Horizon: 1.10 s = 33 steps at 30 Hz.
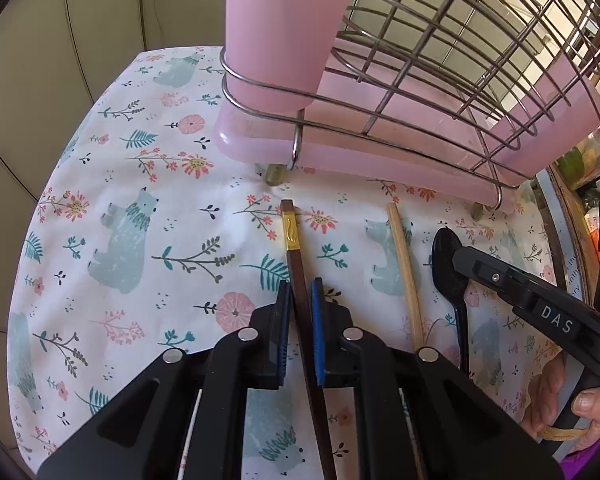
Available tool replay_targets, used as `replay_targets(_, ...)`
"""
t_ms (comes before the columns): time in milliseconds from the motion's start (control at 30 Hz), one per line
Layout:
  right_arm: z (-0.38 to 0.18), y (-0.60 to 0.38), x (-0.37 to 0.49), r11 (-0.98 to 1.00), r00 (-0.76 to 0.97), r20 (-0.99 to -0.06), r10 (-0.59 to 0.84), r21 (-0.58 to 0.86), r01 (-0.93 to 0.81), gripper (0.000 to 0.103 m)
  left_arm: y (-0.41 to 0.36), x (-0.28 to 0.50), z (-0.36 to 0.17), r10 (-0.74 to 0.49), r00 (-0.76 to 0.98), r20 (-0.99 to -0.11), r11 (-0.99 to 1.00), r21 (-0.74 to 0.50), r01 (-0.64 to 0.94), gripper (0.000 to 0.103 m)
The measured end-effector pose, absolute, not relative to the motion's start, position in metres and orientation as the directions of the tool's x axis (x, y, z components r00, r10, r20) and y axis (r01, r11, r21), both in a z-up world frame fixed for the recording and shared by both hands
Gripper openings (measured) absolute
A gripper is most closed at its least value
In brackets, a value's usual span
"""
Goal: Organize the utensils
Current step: 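Grasp the black spoon with the right tool while the left tool grasps the gold-banded chopstick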
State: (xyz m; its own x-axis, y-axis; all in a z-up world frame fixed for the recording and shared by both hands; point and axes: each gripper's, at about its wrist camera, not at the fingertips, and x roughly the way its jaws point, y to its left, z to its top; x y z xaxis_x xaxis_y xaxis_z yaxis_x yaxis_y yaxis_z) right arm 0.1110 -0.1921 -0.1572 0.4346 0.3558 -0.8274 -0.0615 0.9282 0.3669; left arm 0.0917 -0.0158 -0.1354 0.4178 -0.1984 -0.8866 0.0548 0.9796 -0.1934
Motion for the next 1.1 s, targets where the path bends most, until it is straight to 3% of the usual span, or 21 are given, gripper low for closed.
replay_targets(800,-0.136,-0.201,0.097,0.927,0.473,-0.805,0.358,0.368,-0.074,0.003,-0.021,0.092,-0.135,-0.188,0.416,-0.89,0.982,-0.176,0.067,0.011)
replay_targets(900,-0.138,-0.199,0.099,0.928,0.455,-0.815,0.359,0.363,-0.083,0.01,-0.021,0.092,-0.136,-0.187,0.416,-0.89,0.982,-0.175,0.067,0.011)
replay_targets(967,-0.14,-0.196,0.1,0.929,0.443,-0.821,0.36,0.359,-0.089,0.022,-0.021,0.093,-0.136,-0.187,0.417,-0.889,0.982,-0.175,0.068,0.011)
replay_targets(1100,-0.148,-0.191,0.103,0.936,0.415,-0.841,0.346,0.341,-0.09,0.022,-0.021,0.092,-0.135,-0.188,0.417,-0.889,0.982,-0.176,0.068,0.011)
